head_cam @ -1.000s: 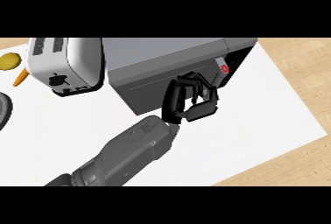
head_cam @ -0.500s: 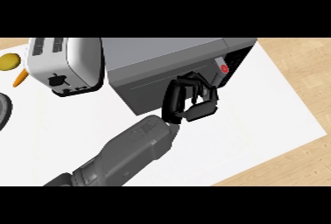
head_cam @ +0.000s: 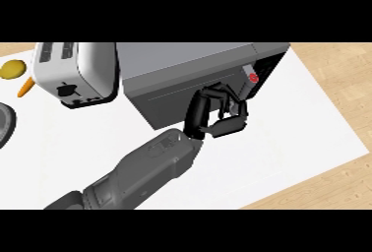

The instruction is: Pick up the milk, place it into the microwave and close the microwave

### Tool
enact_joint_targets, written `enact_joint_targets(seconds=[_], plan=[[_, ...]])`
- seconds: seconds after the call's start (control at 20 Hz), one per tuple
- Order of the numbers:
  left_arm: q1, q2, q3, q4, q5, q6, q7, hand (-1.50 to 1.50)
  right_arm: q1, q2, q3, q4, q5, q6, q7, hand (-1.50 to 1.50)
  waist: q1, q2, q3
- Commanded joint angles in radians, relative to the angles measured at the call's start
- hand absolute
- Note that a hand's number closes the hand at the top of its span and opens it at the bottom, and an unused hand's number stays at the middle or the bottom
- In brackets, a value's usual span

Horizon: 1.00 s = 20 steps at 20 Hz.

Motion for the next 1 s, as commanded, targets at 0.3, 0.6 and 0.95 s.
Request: enact_joint_targets(seconds=[0.3, 0.6, 0.95], plan=[[-0.036, 0.000, 0.013, 0.166, 0.060, 0.067, 0.094, 1.50, 0.001, -0.041, -0.009, -0.022, -0.055, 0.031, 0.022, -1.50, 0.029, 0.004, -0.005], [-0.011, 0.003, 0.020, 0.186, 0.117, 0.081, 0.116, 1.50, 0.038, -0.035, -0.038, -0.036, -0.074, 0.009, 0.020, -1.50, 0.061, -0.001, -0.006], [-0.002, 0.001, -0.014, 0.196, 0.142, 0.049, 0.089, -1.50, 0.065, -0.060, -0.061, -0.062, -0.103, -0.005, 0.042, -1.50, 0.088, -0.004, -0.009]])
